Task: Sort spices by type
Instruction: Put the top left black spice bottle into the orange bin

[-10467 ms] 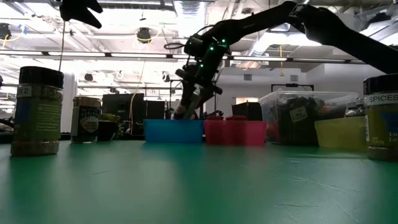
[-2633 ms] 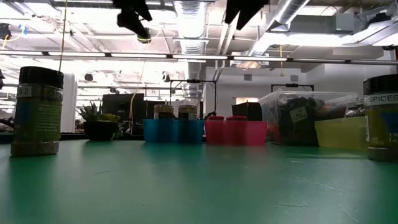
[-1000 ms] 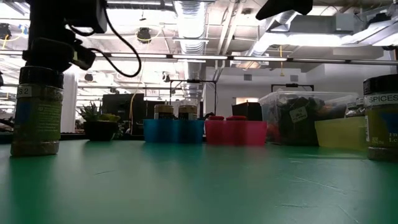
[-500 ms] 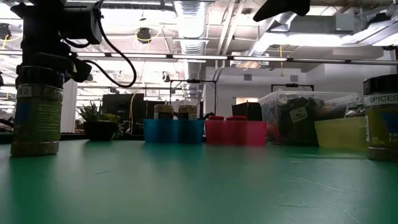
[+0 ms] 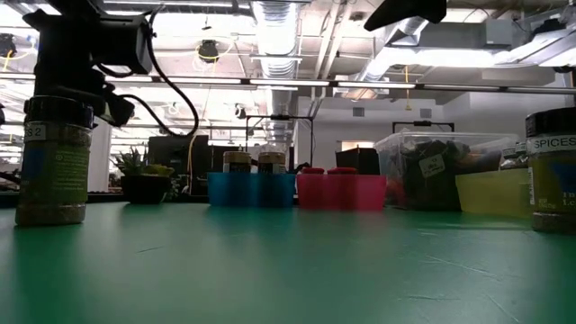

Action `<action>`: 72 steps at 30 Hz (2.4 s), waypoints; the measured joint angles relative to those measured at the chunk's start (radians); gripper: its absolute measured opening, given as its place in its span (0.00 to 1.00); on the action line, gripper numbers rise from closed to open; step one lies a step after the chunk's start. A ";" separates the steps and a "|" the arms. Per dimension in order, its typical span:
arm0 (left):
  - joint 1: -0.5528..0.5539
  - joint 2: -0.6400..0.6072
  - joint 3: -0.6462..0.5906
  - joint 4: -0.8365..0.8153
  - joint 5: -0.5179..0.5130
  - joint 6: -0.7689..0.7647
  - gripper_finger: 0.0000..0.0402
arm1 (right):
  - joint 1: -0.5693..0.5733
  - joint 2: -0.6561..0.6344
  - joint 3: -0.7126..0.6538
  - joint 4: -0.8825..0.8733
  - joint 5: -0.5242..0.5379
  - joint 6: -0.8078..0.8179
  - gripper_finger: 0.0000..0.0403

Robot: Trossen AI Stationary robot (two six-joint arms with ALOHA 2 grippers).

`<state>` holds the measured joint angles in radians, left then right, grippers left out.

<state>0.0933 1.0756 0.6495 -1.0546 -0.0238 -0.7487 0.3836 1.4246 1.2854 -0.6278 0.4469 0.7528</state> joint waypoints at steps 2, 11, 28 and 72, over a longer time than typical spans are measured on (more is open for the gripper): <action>0.000 0.006 0.000 -0.001 0.018 0.000 0.54 | 0.001 0.000 0.000 0.000 0.000 0.000 0.82; 0.000 -0.020 0.090 -0.076 0.075 -0.002 0.44 | 0.001 0.000 0.000 -0.004 0.000 -0.017 0.82; -0.391 -0.025 0.517 -0.222 0.102 -0.209 0.45 | -0.079 0.000 0.000 -0.069 -0.047 -0.003 0.82; -1.272 0.490 0.518 0.104 -0.006 -0.285 0.45 | 0.045 0.004 0.000 0.001 0.348 0.549 0.77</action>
<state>-1.1790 1.5659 1.1679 -0.9508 -0.0300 -1.0339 0.4287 1.4288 1.2858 -0.6266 0.7948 1.3014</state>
